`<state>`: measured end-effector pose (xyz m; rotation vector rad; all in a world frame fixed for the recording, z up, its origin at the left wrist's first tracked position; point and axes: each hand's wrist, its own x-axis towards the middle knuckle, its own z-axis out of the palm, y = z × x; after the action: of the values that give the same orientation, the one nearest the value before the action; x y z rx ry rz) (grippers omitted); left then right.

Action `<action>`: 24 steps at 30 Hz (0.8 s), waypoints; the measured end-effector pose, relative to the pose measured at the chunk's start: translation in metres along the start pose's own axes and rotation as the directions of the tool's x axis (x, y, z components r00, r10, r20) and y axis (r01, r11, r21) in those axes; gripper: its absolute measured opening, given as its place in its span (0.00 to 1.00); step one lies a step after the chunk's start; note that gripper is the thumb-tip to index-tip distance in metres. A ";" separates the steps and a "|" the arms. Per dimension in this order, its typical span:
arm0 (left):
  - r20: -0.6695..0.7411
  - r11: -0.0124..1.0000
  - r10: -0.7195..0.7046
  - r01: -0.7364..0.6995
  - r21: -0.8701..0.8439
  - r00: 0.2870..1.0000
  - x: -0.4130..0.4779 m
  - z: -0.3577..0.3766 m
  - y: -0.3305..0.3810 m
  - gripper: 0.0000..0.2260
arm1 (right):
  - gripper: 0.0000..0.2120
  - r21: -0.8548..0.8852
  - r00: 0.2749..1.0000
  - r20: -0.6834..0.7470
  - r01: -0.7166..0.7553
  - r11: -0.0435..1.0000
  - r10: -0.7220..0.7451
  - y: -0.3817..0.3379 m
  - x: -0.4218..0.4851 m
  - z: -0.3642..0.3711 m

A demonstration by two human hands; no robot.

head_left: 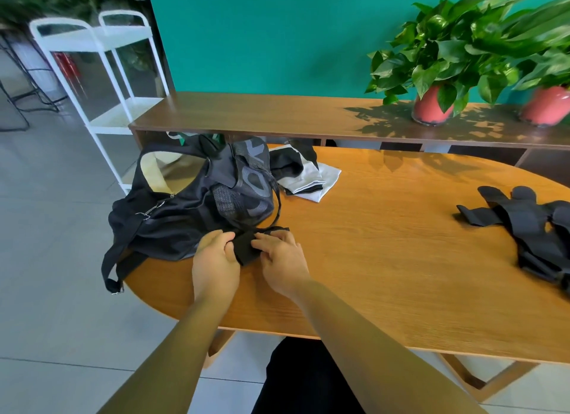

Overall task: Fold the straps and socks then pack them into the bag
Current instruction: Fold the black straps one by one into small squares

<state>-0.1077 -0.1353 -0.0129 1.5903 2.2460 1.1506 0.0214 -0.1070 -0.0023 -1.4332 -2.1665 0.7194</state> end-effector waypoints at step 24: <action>0.225 0.932 0.331 -0.354 0.072 0.916 -0.031 0.102 0.122 0.10 | 0.22 0.105 0.915 -0.262 -0.288 0.952 0.306 0.136 -0.053 -0.115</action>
<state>0.0493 -0.0944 -0.0112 2.1071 1.9786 0.8851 0.2065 -0.0907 -0.0053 -1.7371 -1.7201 0.6394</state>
